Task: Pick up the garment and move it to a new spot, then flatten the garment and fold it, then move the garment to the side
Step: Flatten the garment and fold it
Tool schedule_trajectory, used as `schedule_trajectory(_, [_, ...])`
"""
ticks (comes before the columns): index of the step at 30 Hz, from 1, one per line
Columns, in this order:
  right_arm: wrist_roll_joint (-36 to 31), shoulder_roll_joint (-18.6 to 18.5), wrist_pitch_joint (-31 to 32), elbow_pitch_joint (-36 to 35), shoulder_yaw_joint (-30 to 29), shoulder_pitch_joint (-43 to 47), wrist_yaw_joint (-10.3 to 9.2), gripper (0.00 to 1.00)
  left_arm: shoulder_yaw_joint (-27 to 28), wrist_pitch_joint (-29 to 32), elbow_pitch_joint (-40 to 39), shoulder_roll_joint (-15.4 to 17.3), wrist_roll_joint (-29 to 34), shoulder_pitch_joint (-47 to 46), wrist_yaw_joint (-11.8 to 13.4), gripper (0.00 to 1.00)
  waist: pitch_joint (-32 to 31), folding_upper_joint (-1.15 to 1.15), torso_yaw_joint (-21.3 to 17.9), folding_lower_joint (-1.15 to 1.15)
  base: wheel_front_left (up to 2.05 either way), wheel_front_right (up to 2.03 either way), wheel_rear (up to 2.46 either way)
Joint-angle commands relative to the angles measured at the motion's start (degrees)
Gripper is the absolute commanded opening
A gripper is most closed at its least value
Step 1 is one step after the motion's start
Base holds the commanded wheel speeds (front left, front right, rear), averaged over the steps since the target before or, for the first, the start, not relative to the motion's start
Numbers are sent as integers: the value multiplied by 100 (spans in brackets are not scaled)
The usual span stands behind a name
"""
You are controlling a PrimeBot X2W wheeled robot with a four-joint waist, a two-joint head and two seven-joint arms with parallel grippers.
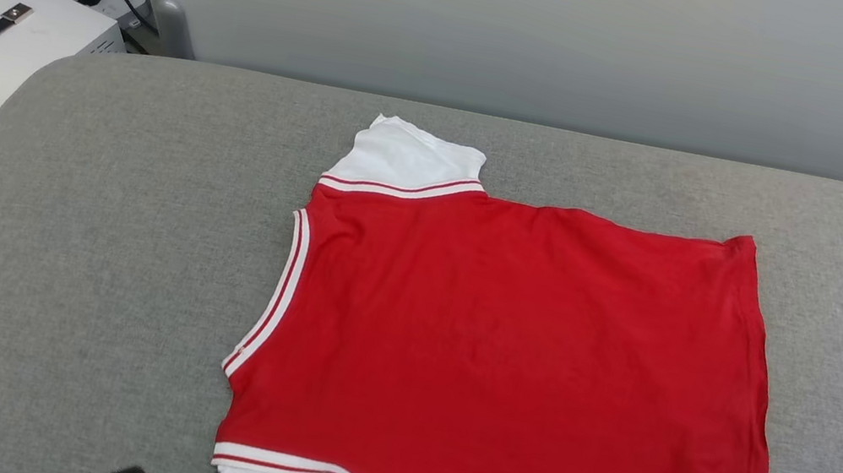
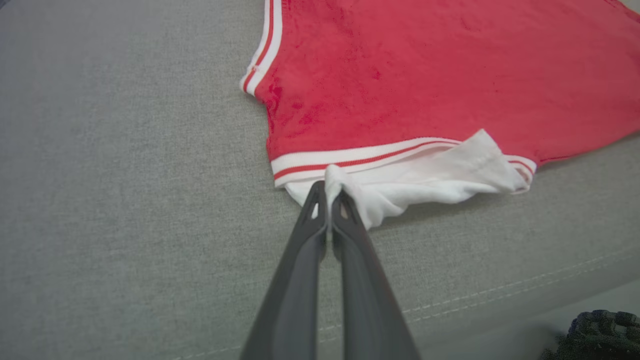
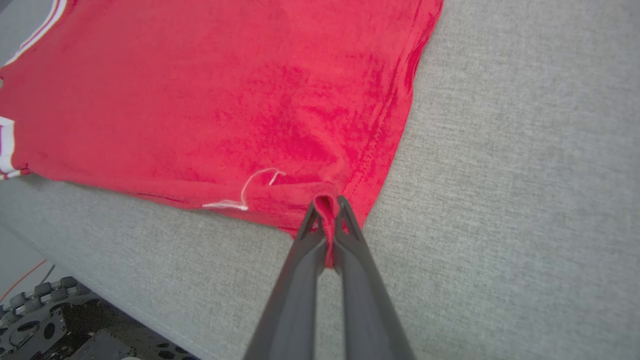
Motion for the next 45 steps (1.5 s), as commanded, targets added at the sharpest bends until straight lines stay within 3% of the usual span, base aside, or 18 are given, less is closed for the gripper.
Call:
schedule_trajectory(1, [-88,57,89,-119,-192,23,-4,0,74,-8,23,69,119,-354,-70,0,107,0,-32,1,0,0,0])
schedule_trajectory(8, [-557,343,646,-578,-904,-432,-4,0,196,143,210,107,434,-1607,-427,0,563,0,-229,1,0,0,0])
schedule_trajectory(16, [-854,581,1166,-656,-1206,-1230,-4,0,292,221,956,56,588,-2825,-936,0,1270,0,-386,1,0,0,0])
schedule_trajectory(27, [-1079,822,1263,255,-956,-2475,-4,0,228,-5,2446,-506,657,-3839,-1344,0,1953,0,-400,1,0,0,0])
schedule_trajectory(36, [-961,845,1096,730,-440,-2630,-4,0,28,-266,3610,-854,613,-3908,-1775,0,1839,0,-344,1,0,0,0])
schedule_trajectory(37, [-929,842,1048,755,-430,-2627,-4,0,37,-311,3692,-882,603,-3907,-1794,38,1776,0,-334,1,0,0,0])
schedule_trajectory(38, [-889,847,1013,767,-427,-2626,-4,33,45,-343,3747,-888,598,-3906,-1810,98,1717,0,-332,1,0,0,0])
schedule_trajectory(39, [-860,836,963,765,-420,-2622,-4,100,46,-383,3787,-874,621,-3920,-1830,100,1642,0,-321,1,0,0,0])
schedule_trajectory(45, [-766,711,649,602,-552,-2407,-4,100,116,-446,3668,-644,669,-4092,-1899,100,1184,0,-188,1,0,0,0])
